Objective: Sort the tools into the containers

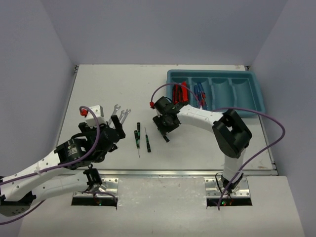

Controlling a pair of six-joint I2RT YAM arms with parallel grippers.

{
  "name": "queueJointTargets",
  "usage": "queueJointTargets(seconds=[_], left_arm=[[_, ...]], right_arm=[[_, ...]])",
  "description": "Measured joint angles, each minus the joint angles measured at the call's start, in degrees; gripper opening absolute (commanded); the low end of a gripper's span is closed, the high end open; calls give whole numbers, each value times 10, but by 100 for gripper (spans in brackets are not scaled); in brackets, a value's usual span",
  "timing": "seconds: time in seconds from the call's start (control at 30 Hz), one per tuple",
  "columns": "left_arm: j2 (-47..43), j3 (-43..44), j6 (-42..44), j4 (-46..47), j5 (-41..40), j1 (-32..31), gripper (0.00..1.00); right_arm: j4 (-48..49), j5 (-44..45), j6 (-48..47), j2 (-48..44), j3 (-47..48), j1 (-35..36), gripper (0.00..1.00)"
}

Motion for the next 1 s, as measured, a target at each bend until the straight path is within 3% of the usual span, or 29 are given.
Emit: queueJointTargets(seconds=[0.13,0.2,0.33,0.37,0.57,0.77,1.0], left_arm=[[-5,-4,14,13,4,23,100],[-4,-4,20,18,5,25,100],[14,-4,27,26,13,26,100],[20,-4,28,27,15,26,100],[39,-7,35,32,24,28,100],[23,-8,36,32,24,28,100],[19,-8,36,33,24,28,100]], right_arm=[[2,-1,3,42,3,8,48],[3,-3,4,56,4,11,41],[13,-2,6,79,16,15,5],[14,-1,7,82,20,15,0],[26,-3,15,65,2,15,0],[9,-14,12,-62,-23,-10,0],[-7,20,-35,-170,49,-198,0]])
